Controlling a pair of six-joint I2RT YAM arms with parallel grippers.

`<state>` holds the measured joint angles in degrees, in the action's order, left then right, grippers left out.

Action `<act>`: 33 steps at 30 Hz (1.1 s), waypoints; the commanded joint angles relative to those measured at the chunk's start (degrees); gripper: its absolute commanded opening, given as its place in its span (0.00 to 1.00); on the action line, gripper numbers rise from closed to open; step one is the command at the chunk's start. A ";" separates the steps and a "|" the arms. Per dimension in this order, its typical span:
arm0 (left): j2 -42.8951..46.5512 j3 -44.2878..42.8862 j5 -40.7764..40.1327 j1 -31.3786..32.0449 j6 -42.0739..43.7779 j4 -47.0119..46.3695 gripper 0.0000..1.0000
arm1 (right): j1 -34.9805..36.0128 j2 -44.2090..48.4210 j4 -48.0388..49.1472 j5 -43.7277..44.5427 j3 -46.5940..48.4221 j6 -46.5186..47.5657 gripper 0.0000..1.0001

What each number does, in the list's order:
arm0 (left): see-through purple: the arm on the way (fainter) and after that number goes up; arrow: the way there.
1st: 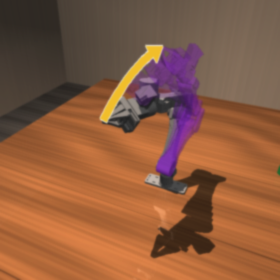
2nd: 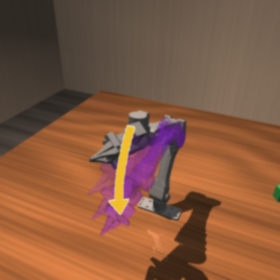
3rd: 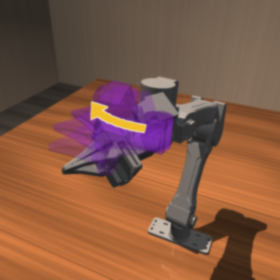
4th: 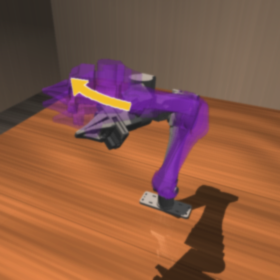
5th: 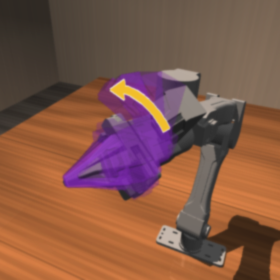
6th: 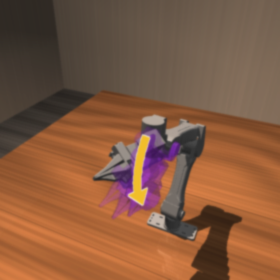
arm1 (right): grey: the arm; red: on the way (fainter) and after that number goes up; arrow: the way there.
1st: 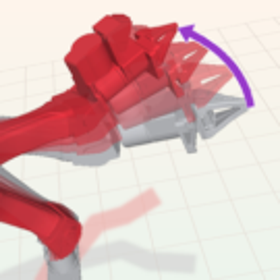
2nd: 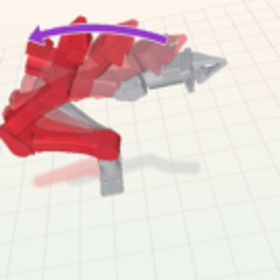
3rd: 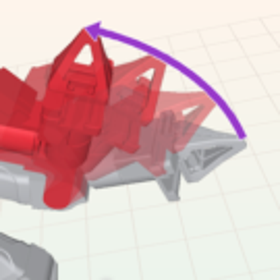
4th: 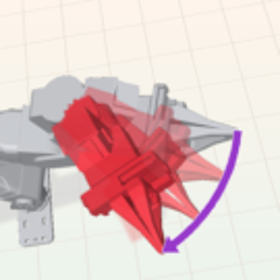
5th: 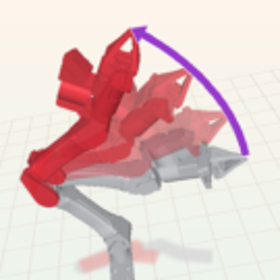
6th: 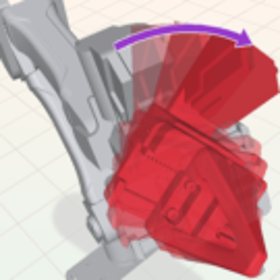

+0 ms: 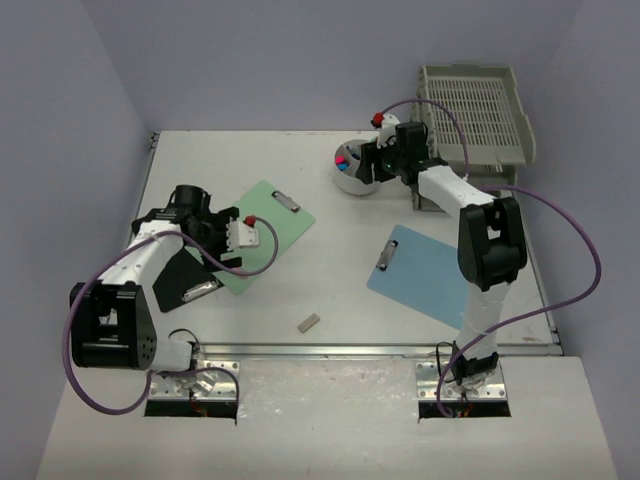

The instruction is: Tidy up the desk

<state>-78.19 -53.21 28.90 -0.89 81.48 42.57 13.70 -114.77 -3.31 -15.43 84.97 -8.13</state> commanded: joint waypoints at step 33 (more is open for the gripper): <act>-13.65 5.66 -10.08 10.59 27.99 -0.75 0.10 | 0.80 14.49 -4.16 -11.85 -0.68 -1.50 0.71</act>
<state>-92.98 -50.55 19.15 8.38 108.38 43.76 14.17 -103.04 -8.36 -24.36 84.39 -8.37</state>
